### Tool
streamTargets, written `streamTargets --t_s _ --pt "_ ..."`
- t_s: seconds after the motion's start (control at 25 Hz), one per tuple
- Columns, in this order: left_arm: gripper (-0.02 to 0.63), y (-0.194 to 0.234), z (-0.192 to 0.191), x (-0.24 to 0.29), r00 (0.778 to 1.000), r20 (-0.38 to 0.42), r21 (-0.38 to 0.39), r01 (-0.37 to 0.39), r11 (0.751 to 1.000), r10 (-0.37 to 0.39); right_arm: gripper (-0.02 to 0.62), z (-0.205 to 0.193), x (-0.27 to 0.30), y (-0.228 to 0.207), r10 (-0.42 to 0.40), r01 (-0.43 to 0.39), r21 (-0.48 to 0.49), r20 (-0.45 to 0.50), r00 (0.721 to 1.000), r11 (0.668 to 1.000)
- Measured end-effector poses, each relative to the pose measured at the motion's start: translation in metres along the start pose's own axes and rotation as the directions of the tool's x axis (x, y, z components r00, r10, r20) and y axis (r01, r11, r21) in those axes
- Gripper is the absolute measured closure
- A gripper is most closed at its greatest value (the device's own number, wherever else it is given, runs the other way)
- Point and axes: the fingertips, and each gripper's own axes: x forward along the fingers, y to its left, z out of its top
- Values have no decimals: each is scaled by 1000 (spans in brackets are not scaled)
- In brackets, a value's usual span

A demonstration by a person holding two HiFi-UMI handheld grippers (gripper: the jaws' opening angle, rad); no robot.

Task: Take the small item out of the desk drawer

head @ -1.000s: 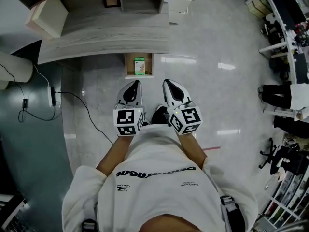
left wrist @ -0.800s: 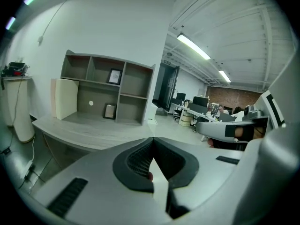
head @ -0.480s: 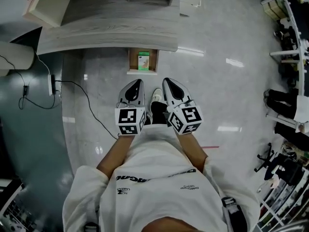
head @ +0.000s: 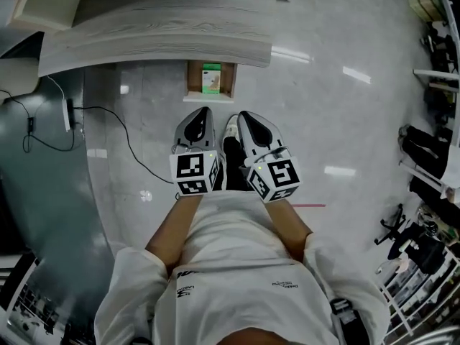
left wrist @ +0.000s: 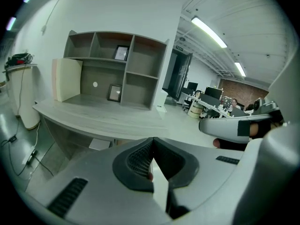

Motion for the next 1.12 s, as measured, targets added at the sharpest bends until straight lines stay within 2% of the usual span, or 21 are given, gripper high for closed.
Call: streamTargets --t_s 0.56,1.0,1.12 --pt "591 17 -50 58 995 -84 -66 -53 996 48 565 -44 21 -44 -41 42 26 -37 998 999" --pt "588 29 -95 98 987 -153 -41 -64 997 57 565 -80 41 -62 -39 41 40 -63 997 998" --pt "549 35 -107 111 983 -177 -49 -61 997 51 565 -85 46 -63 -30 32 35 -68 997 999"
